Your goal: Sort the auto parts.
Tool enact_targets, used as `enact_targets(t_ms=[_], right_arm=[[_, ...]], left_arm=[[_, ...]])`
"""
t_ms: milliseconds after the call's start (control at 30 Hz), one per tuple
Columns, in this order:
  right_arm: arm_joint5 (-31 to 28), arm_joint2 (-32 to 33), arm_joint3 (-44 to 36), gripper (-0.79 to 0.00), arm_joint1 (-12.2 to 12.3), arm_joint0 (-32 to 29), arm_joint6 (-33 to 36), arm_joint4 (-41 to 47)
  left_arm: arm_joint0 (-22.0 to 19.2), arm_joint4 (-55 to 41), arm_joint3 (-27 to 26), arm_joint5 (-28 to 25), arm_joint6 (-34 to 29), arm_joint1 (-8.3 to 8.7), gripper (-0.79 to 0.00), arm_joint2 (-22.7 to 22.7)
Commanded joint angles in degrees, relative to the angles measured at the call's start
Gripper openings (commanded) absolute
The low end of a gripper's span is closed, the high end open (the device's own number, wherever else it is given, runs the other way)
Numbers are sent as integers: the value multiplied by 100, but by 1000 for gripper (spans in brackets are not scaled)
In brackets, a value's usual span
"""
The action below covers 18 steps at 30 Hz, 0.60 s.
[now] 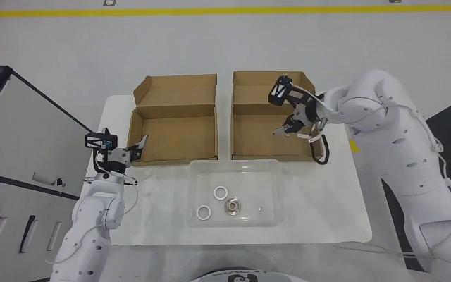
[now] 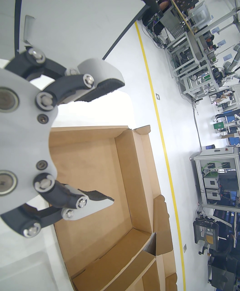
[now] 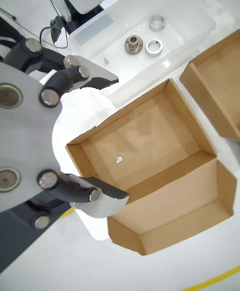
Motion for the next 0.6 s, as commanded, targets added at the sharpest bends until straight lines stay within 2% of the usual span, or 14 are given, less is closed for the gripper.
enact_targets(t_ms=[0,367,567], right_arm=[[-69,-248,-167,0,137,139,-67,95],[-679,-2295,-661,0,927,1535,-677,535],[-989,-3415,-704,0,1192,2493,-987,788]], left_arm=[[0,0,0,0,0,0,0,0],[0,0,0,0,0,0,0,0],[0,0,0,0,0,0,0,0]])
